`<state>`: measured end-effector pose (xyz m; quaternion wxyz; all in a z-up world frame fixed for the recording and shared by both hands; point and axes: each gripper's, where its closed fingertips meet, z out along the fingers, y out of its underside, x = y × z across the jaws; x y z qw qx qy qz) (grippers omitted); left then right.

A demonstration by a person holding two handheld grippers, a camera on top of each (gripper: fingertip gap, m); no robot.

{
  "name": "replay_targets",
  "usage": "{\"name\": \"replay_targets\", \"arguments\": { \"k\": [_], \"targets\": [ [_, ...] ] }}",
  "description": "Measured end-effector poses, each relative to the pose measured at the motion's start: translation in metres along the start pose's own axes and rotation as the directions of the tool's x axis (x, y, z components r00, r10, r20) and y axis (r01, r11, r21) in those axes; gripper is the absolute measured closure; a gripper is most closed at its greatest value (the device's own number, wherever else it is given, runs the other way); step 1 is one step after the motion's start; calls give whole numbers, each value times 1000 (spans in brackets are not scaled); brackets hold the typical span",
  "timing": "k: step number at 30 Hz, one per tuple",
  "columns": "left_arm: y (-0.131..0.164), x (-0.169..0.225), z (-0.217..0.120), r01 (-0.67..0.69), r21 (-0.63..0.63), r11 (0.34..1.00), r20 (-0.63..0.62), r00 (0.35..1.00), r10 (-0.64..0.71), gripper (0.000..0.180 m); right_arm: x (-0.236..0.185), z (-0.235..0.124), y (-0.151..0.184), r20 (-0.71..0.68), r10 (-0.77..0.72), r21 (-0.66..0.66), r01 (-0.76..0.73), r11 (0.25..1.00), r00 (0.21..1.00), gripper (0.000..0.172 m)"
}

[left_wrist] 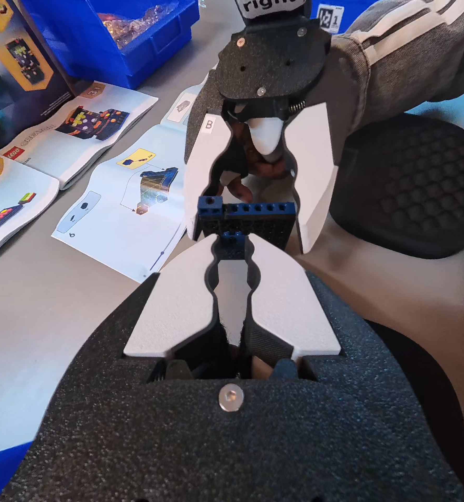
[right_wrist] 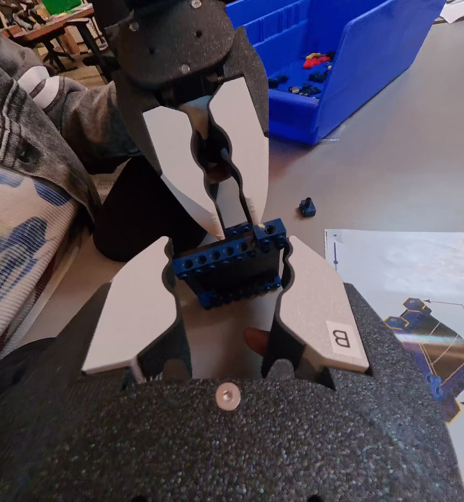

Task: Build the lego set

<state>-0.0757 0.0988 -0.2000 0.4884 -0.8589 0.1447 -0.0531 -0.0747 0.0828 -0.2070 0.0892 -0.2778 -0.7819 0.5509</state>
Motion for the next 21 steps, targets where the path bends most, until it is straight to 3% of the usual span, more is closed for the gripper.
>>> {"name": "replay_targets", "arguments": {
  "k": [12,15,18,21],
  "targets": [
    [-7,-3,-10,7,53,999,15,1000,-8,165,-1,-3,0,-9,-2,1,2,1000,1000,90],
    [-21,0,-18,71,160,985,-24,997,-68,165,-4,-11,-11,-16,-25,50,26,998,1000,86],
    [-48,3,-38,234,361,903,-157,969,-189,165,-6,-28,-35,-82,-104,160,116,980,991,90],
    [-72,7,-63,476,496,726,-397,868,-298,165,-12,-49,-68,-222,-254,270,309,912,942,111]
  ]
}}
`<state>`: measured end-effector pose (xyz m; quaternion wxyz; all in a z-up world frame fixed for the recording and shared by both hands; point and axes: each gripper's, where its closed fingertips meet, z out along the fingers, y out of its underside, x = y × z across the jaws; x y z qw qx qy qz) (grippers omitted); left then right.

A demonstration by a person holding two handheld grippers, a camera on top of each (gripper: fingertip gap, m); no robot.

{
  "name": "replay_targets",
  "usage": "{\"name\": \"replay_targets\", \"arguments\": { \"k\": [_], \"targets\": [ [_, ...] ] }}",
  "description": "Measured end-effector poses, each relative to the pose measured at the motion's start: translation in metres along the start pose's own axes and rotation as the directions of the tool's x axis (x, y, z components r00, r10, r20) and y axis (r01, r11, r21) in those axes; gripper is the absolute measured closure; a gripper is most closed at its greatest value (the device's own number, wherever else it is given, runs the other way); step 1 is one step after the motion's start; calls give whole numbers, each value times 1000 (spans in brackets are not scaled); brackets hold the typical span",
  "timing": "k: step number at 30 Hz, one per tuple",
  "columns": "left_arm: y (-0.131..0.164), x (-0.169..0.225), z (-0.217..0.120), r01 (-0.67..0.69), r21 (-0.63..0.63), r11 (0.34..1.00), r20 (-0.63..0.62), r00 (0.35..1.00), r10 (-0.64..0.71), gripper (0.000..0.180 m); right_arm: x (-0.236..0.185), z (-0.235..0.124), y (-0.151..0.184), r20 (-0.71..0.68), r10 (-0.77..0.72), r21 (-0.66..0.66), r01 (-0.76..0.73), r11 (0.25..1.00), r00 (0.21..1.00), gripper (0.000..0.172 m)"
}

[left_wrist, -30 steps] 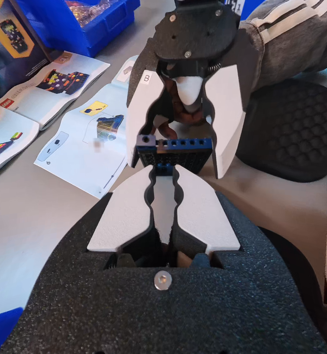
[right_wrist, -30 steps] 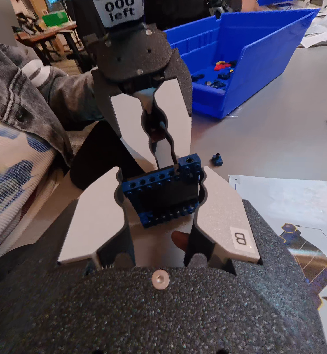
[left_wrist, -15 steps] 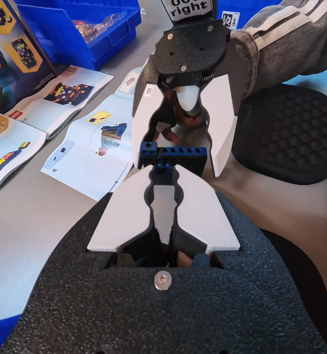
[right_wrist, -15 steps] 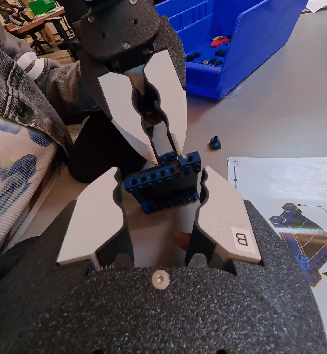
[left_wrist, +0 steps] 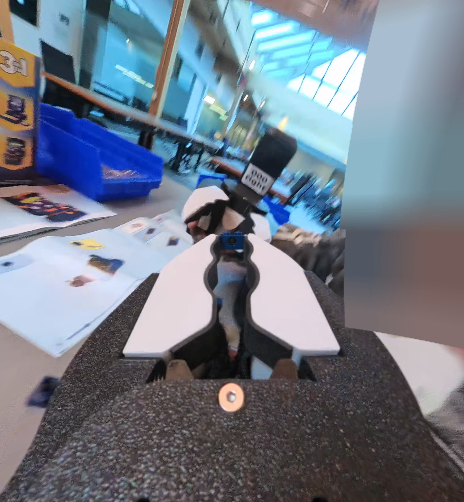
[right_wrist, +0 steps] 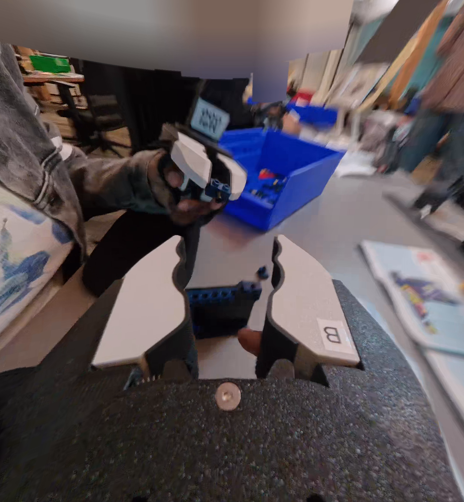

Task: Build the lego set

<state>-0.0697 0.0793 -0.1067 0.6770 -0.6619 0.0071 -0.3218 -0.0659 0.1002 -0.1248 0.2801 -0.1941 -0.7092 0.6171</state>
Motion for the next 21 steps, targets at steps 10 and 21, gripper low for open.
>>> {"name": "replay_targets", "arguments": {
  "k": [10,21],
  "targets": [
    [-13,7,4,287,198,937,-93,957,-274,165,-12,23,-40,-152,-735,-303,677,671,660,136],
    [-32,23,4,39,279,960,-75,997,-18,156,-4,-5,-89,17,225,433,-210,877,974,160]
  ]
}}
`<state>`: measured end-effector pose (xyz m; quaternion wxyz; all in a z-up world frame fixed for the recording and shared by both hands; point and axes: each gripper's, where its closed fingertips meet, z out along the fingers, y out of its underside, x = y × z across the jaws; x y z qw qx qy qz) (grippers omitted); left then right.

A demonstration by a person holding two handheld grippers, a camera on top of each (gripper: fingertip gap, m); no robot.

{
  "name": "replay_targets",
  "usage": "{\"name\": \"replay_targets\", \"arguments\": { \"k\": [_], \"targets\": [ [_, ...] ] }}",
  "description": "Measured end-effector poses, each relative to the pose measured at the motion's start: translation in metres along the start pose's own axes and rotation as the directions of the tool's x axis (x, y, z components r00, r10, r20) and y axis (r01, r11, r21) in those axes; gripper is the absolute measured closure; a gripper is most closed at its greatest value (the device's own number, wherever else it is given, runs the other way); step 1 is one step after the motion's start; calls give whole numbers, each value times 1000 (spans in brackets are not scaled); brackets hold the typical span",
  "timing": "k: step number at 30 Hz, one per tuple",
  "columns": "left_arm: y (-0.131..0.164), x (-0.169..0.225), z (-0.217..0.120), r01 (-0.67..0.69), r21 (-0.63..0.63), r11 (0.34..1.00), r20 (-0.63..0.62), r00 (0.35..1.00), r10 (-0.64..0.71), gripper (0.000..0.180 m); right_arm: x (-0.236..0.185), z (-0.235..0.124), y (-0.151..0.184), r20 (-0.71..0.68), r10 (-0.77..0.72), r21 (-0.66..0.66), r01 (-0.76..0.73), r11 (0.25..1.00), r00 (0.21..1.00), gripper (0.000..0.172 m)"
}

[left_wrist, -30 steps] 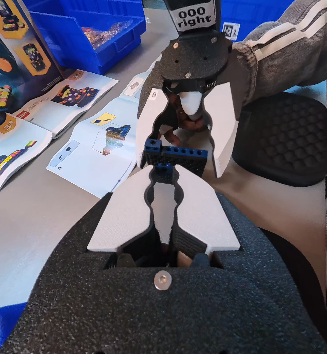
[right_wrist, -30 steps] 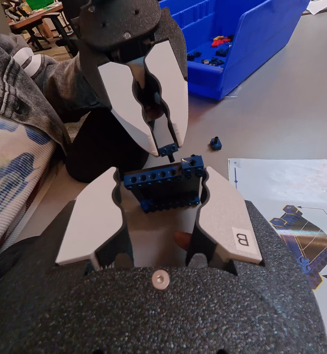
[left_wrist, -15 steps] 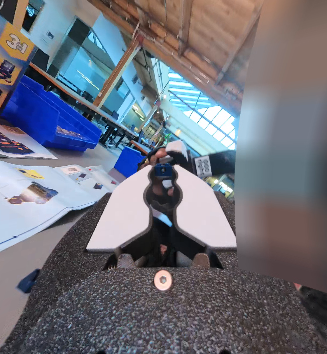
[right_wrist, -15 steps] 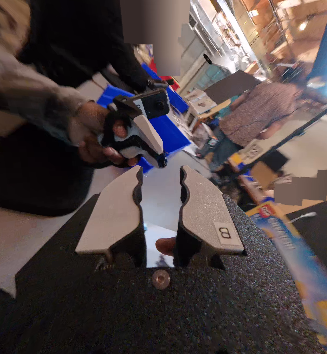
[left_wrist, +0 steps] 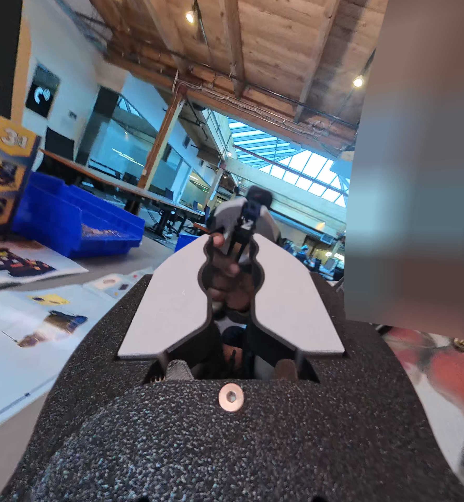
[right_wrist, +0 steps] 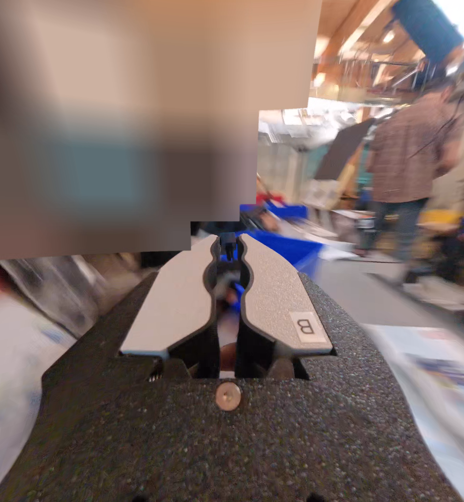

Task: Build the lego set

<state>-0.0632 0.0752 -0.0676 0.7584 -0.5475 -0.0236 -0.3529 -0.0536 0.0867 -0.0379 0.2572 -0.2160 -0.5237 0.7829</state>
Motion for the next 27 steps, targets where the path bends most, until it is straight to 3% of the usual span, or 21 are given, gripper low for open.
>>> {"name": "replay_targets", "arguments": {
  "k": [2,4,8,20,27],
  "targets": [
    [2,4,7,-105,-10,994,5,994,105,156,15,-9,-18,58,342,227,-346,910,938,161],
    [3,6,17,-216,-27,976,37,976,216,156,23,-11,-15,72,464,304,-462,833,883,161],
    [-3,-1,29,-290,-31,957,116,950,291,158,22,-4,-9,62,513,335,-502,798,856,160],
    [-4,-2,30,-164,9,986,93,982,162,175,17,5,6,-67,475,351,-425,834,878,161],
    [3,4,22,7,-49,999,-41,999,-9,176,10,3,12,-70,429,257,-399,880,901,154]
  ]
}}
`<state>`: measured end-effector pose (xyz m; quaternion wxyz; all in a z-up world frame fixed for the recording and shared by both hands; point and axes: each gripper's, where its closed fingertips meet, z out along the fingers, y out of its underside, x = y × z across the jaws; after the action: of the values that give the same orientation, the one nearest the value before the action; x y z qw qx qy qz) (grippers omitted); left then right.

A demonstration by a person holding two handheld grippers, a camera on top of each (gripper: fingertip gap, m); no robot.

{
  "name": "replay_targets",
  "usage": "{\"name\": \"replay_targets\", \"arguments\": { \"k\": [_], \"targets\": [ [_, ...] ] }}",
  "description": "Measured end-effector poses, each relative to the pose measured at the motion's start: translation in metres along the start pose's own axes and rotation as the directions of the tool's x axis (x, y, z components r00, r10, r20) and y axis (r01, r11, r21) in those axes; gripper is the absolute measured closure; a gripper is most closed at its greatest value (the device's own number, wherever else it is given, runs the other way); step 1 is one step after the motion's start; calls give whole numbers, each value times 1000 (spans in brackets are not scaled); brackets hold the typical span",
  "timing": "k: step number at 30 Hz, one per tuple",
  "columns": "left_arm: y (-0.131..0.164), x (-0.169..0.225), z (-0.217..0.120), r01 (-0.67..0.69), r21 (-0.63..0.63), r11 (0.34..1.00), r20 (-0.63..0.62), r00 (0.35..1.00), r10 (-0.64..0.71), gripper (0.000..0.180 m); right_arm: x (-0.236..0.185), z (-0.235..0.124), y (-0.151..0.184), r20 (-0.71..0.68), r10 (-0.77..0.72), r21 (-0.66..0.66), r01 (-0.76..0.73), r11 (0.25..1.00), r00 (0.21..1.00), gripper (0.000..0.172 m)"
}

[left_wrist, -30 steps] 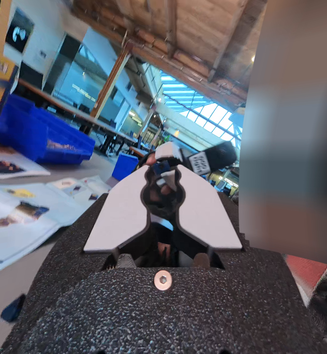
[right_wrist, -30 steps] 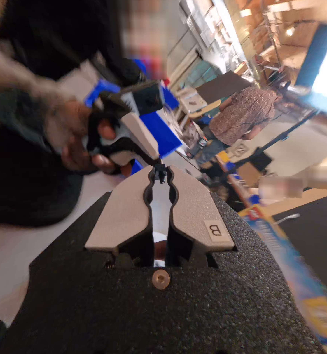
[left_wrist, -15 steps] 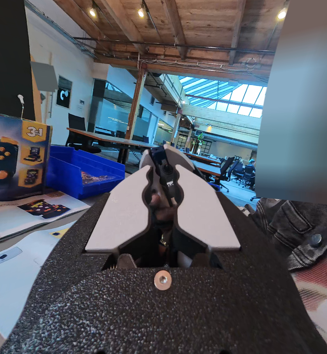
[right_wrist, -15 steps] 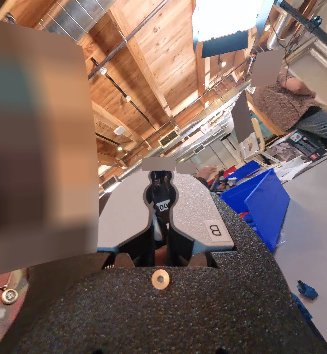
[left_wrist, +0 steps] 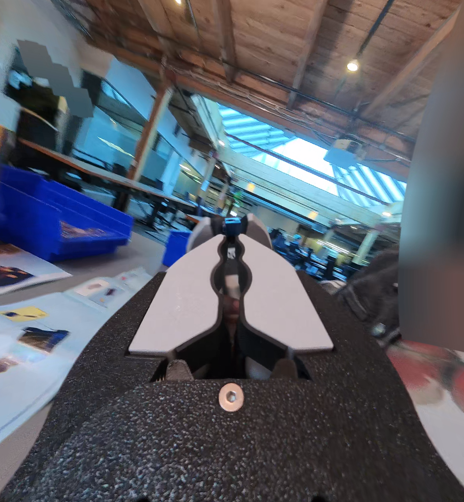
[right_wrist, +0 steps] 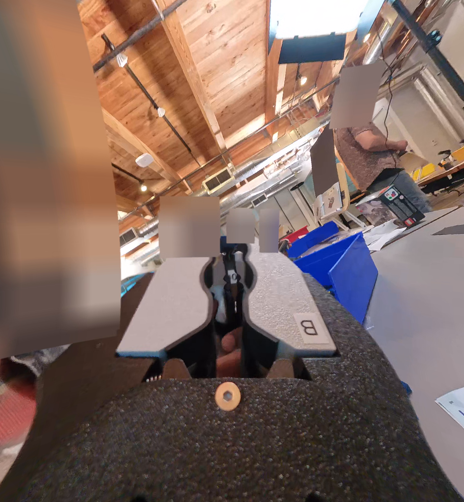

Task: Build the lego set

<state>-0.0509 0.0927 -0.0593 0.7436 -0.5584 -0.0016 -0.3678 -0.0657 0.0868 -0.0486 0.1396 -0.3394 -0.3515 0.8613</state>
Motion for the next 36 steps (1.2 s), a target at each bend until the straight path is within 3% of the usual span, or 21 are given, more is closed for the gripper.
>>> {"name": "replay_targets", "arguments": {
  "k": [2,3,8,16,22,28,34,36],
  "targets": [
    [4,3,-6,81,-68,994,-66,994,-85,176,-1,-4,5,19,-24,-101,26,995,1000,134],
    [5,3,-10,98,-107,989,-89,990,-108,176,-3,-6,9,38,-39,-168,45,985,999,133],
    [13,1,-19,55,-290,955,-128,987,-96,176,-1,-15,10,59,-196,-430,202,880,979,139],
    [22,-5,-19,-56,-388,920,-144,990,0,176,-1,-19,11,99,-368,-585,353,730,925,145],
    [24,-24,-25,-80,-398,914,-78,996,54,177,8,-25,16,78,-347,-613,319,723,935,146],
    [33,-21,-30,-8,-411,912,-142,988,-55,177,16,-26,20,59,-325,-645,284,709,944,150],
    [47,-11,-33,-6,-471,882,-216,970,-109,177,7,-23,44,78,-88,-730,117,674,993,139],
    [49,-10,-34,-22,-494,869,-225,969,-103,177,12,-27,51,61,-93,-768,106,632,994,140]
  ]
}}
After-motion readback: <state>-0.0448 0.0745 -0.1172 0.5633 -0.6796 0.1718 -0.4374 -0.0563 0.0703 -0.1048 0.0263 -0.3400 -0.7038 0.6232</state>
